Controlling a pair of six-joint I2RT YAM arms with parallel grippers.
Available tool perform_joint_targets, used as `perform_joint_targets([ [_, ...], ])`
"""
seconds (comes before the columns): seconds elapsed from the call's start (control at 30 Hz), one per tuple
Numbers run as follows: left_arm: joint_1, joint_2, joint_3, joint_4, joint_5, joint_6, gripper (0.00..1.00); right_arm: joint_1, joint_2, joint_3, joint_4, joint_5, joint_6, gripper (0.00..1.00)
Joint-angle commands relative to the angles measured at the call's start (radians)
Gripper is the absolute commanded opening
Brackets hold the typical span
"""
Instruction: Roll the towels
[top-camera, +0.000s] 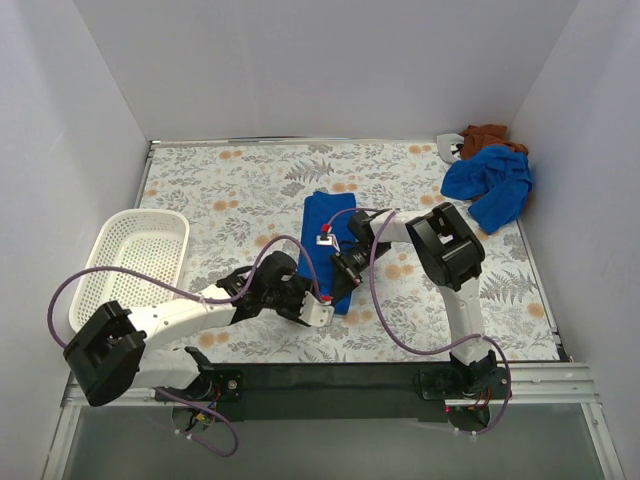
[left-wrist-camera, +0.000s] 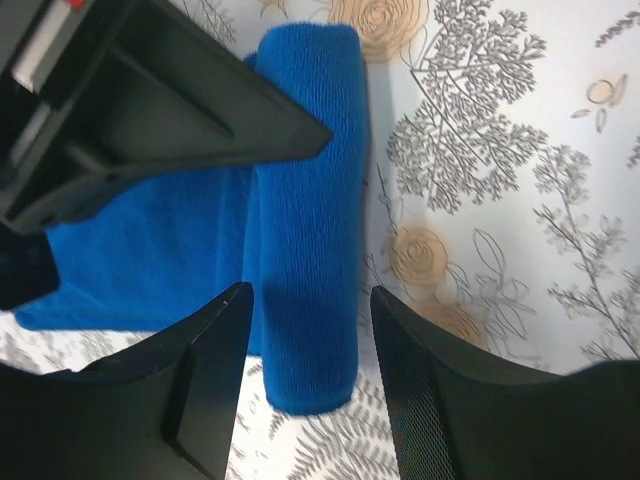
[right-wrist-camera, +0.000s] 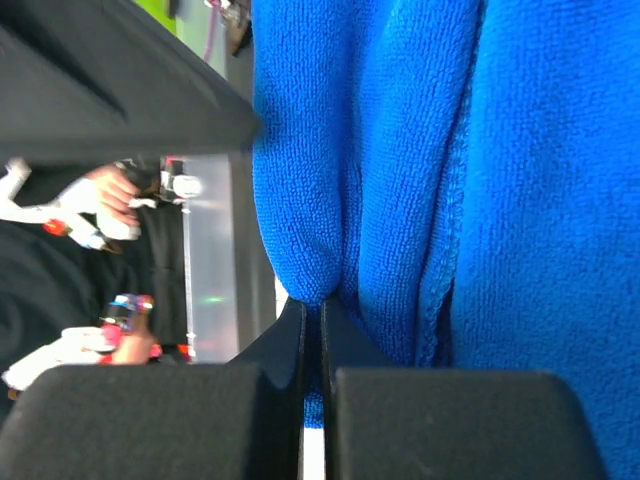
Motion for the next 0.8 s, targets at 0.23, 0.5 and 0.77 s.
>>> perform_joint_targets([
  [0.23, -0.08, 0.262, 0.057, 0.092, -0.112, 0.007, 0.15, -0.046, 0.036, 0.047, -0.08, -0.061, -0.014, 0.01],
  [0.5, -0.057, 0.354, 0.218, -0.329, 0.113, -0.052, 0.0, -0.18, -0.153, 0.093, -0.075, 0.157, 0.044, 0.34],
  [0.77, 0.07, 0.564, 0.44, -0.611, 0.386, -0.085, 0.0, -0.28, -0.441, 0.03, -0.048, 0.333, 0.009, 0.57],
])
